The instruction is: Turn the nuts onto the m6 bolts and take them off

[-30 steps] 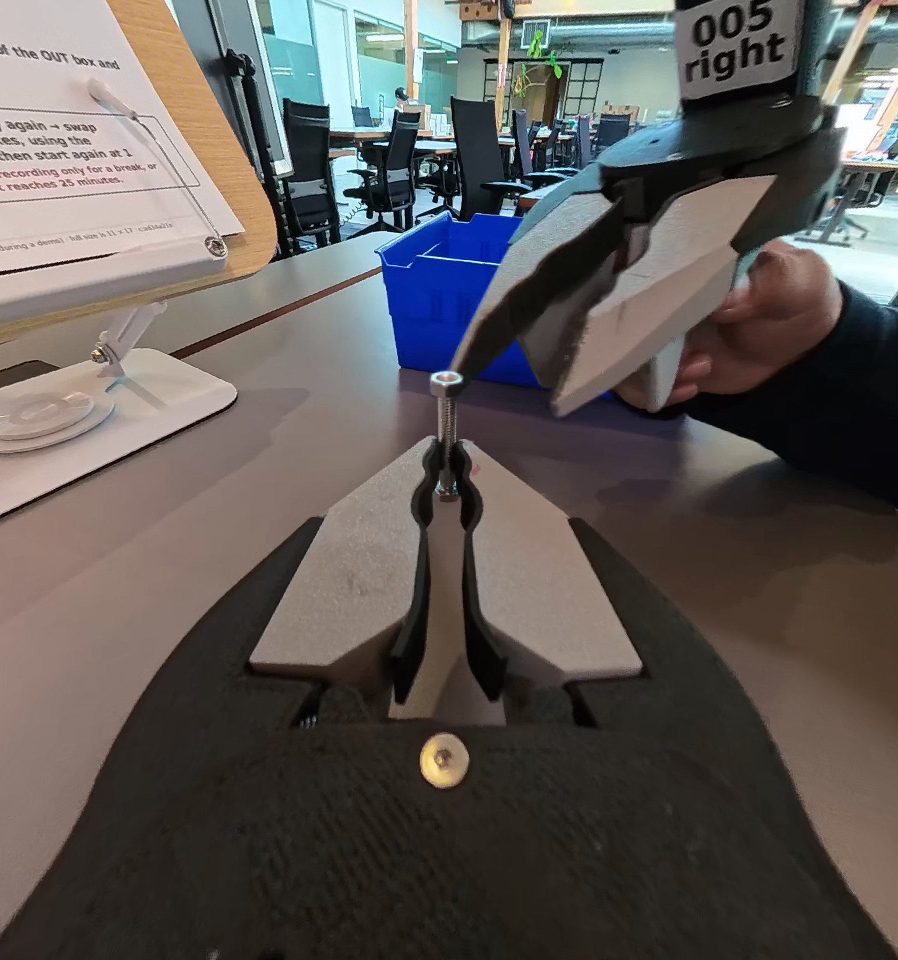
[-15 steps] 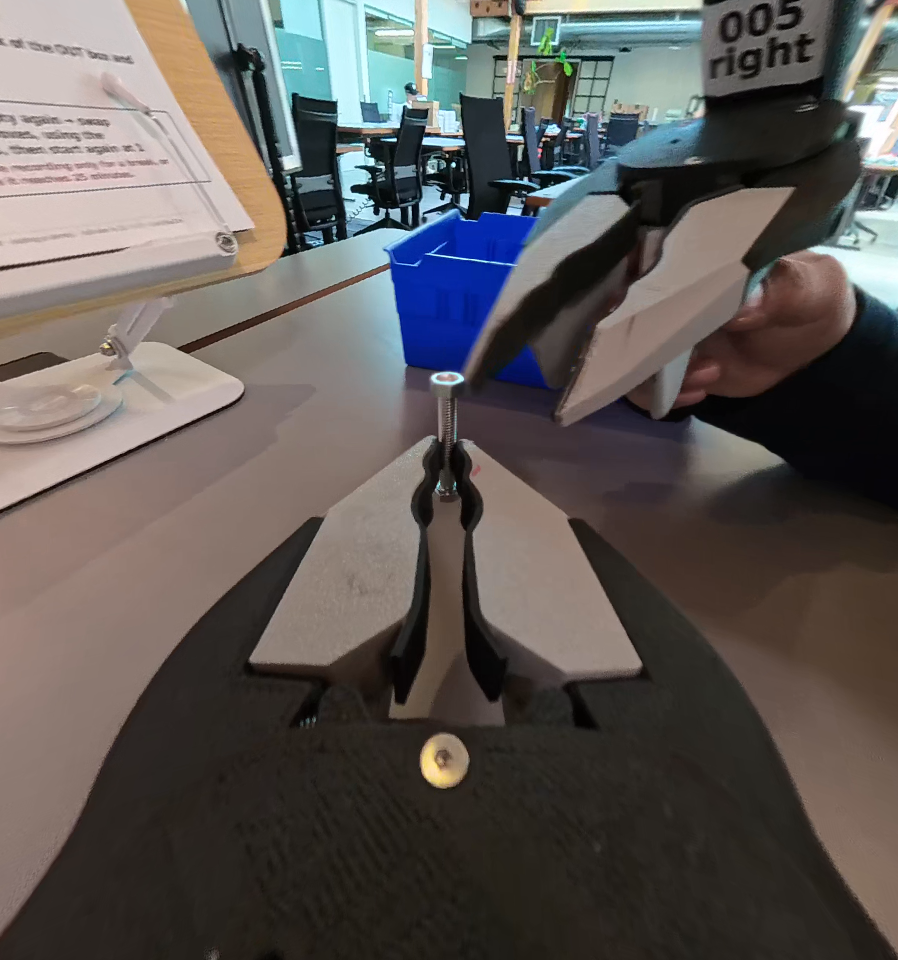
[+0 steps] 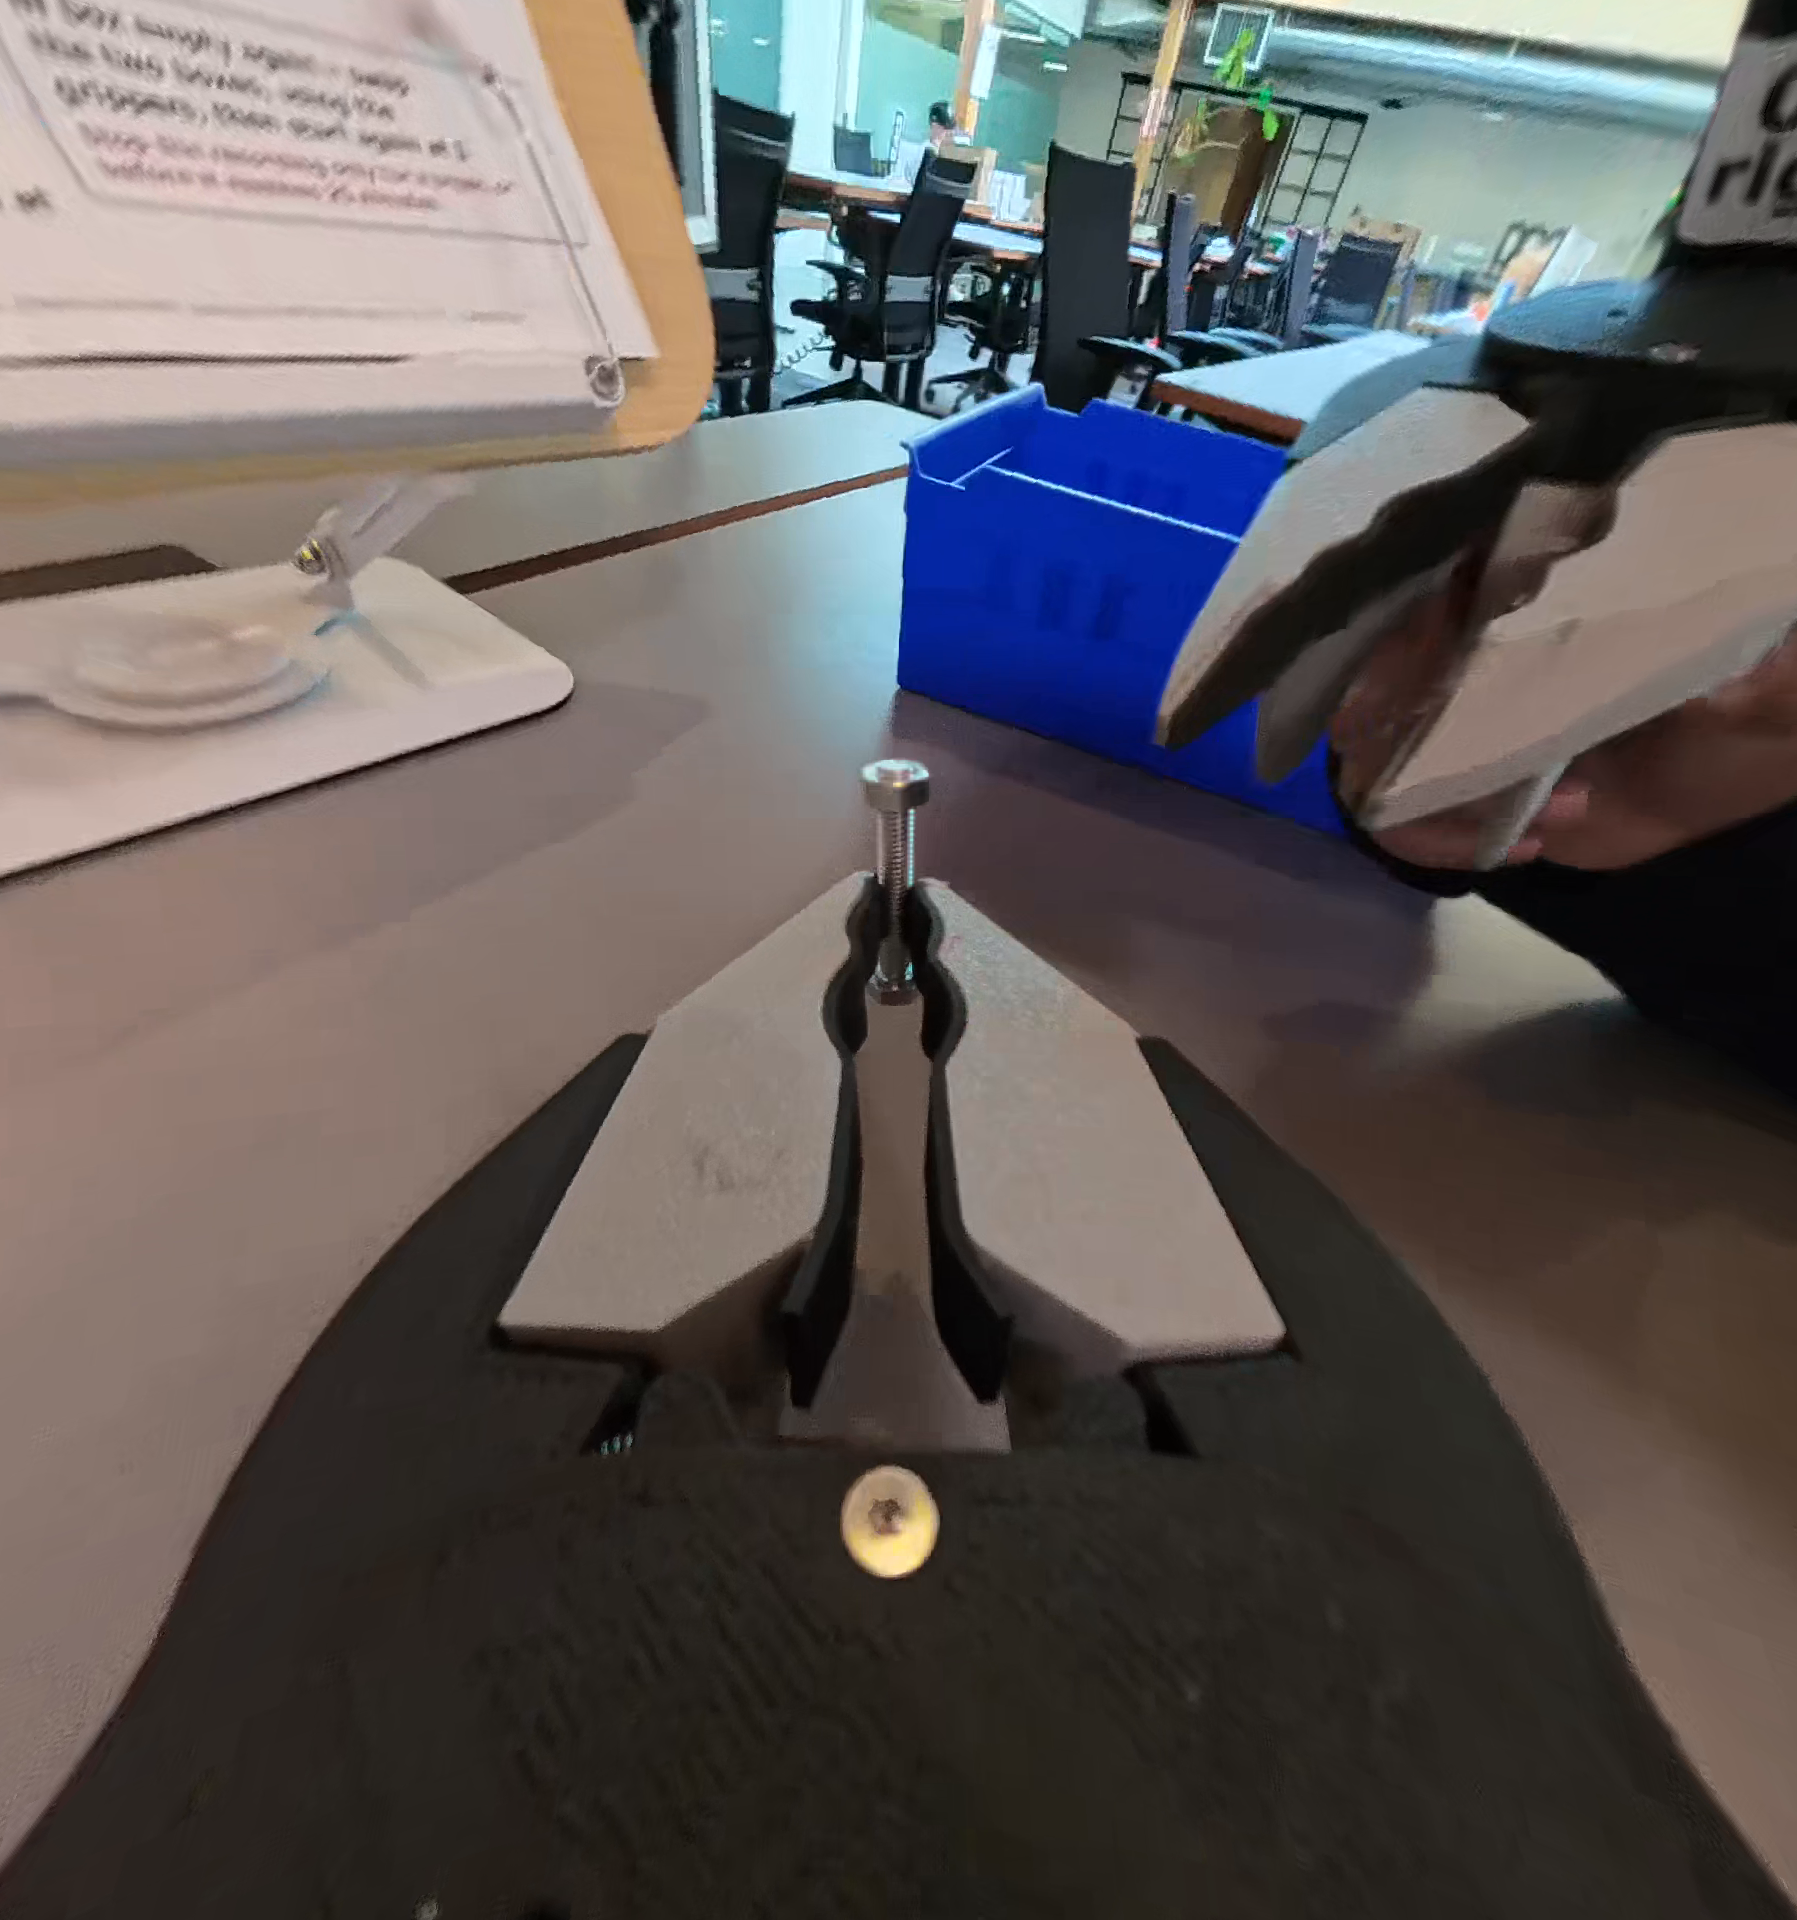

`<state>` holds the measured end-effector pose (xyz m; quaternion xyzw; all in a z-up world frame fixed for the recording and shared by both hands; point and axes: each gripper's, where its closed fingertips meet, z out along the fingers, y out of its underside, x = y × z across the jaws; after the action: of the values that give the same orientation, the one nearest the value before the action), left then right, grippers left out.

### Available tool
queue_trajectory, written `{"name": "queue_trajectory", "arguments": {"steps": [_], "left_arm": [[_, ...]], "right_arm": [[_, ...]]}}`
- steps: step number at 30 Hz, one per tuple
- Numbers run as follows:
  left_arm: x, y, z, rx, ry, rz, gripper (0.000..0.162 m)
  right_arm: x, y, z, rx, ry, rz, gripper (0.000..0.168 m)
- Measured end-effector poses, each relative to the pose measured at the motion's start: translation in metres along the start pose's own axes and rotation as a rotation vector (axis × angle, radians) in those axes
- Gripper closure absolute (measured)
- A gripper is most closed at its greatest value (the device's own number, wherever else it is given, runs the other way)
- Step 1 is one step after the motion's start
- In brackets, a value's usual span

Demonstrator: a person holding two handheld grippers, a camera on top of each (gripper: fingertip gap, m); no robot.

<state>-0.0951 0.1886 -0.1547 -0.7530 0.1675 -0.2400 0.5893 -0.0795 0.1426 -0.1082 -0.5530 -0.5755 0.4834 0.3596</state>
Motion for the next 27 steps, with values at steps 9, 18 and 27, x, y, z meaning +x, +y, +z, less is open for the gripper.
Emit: {"name": "queue_trajectory", "arguments": {"steps": [9,18,27], "left_arm": [[0.022,-0.005,0.004,0.015,0.050,0.054,0.159],[0.025,-0.004,0.004,0.015,0.081,0.043,0.159],[-0.021,0.002,-0.005,-0.020,-0.125,0.005,0.159]], "right_arm": [[0.004,0.009,0.012,-0.026,-0.023,0.105,0.116],[0.023,0.004,0.007,0.016,0.066,0.130,0.131],[-0.002,-0.006,0.001,0.046,-0.065,0.082,0.154]]}}
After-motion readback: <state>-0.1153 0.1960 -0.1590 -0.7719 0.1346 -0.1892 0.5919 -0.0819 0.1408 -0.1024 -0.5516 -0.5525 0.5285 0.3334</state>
